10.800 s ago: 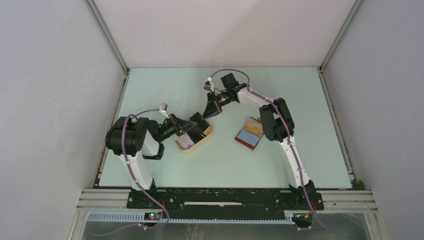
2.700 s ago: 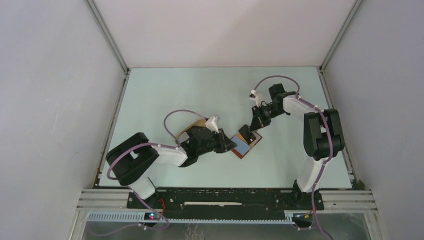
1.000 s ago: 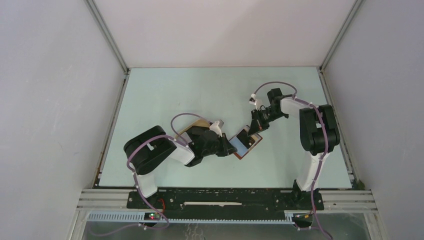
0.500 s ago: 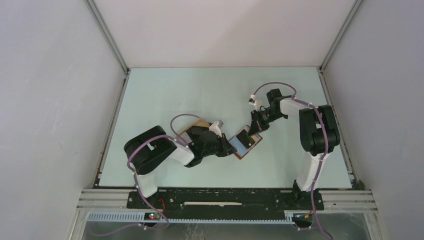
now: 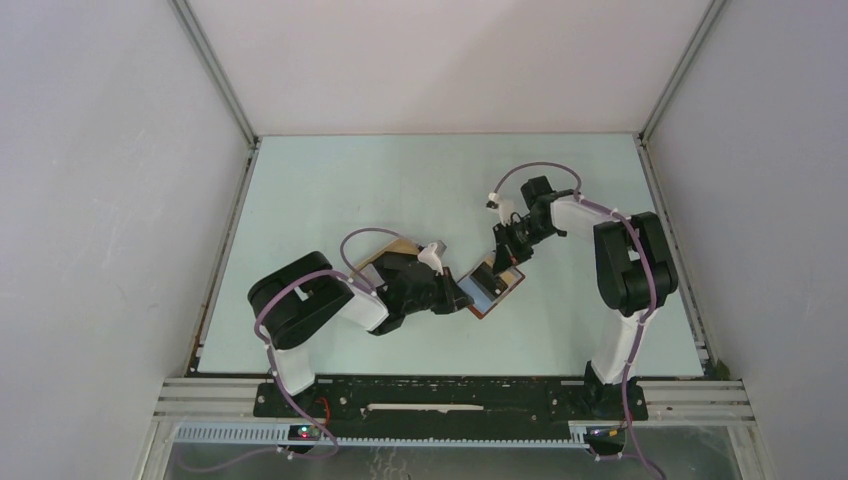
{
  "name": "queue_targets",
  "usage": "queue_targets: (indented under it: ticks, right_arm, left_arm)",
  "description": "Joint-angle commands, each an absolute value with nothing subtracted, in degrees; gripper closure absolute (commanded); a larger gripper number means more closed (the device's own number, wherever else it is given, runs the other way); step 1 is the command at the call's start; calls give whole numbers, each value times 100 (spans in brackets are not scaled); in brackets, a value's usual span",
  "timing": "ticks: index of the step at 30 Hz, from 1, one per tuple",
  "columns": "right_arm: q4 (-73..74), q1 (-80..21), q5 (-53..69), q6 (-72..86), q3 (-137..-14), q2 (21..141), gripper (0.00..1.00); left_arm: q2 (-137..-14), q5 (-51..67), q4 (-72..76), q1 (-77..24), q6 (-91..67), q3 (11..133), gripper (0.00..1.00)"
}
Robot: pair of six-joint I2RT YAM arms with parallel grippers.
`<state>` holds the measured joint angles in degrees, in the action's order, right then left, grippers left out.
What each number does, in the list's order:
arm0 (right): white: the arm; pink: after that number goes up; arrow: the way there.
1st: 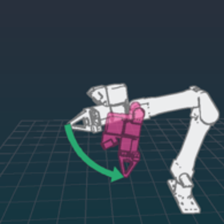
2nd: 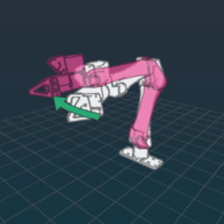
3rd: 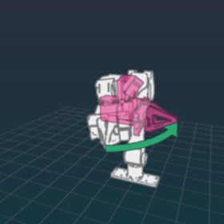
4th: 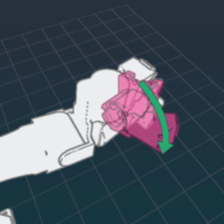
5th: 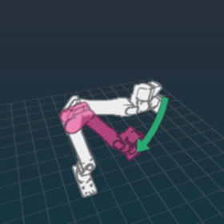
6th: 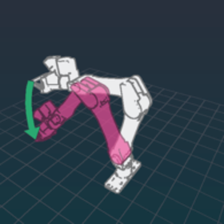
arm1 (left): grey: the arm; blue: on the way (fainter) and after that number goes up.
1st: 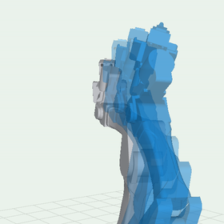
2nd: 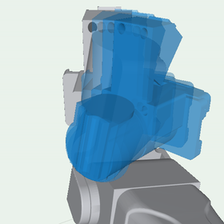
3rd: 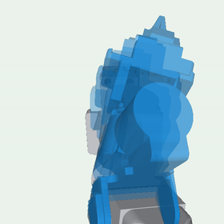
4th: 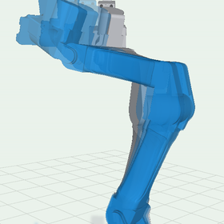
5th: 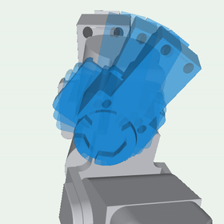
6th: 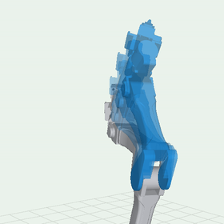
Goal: Put the credit cards into the card holder
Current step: Insert the credit card into the card holder.
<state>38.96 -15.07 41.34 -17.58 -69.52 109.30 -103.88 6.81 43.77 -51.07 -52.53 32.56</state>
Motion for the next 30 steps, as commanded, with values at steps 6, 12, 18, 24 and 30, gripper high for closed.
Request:
queue_targets:
  ticks: [6, 12, 18, 24, 30]
  right_arm:
    - [4234, -1818, 3853, -1959, -7197, 11056, 100]
    - [4295, -2029, 3671, -2019, -7259, 11134, 100]
    - [4283, -1999, 3606, -1973, -7270, 11128, 100]
    - [4266, -1960, 3608, -1949, -7271, 11134, 100]
    - [4269, -1994, 3658, -1958, -7275, 11136, 100]
  left_arm:
    - [-10488, 721, 4260, -5045, -5175, 3128, 91]
    - [-10466, 744, 4288, -5045, -5168, 3126, 87]
    - [-10001, 685, 4266, -5036, -5087, 2858, 77]
    - [-9319, 556, 3630, -5041, -4999, 2562, 75]
    - [-9528, 648, 3559, -5047, -5079, 2629, 81]
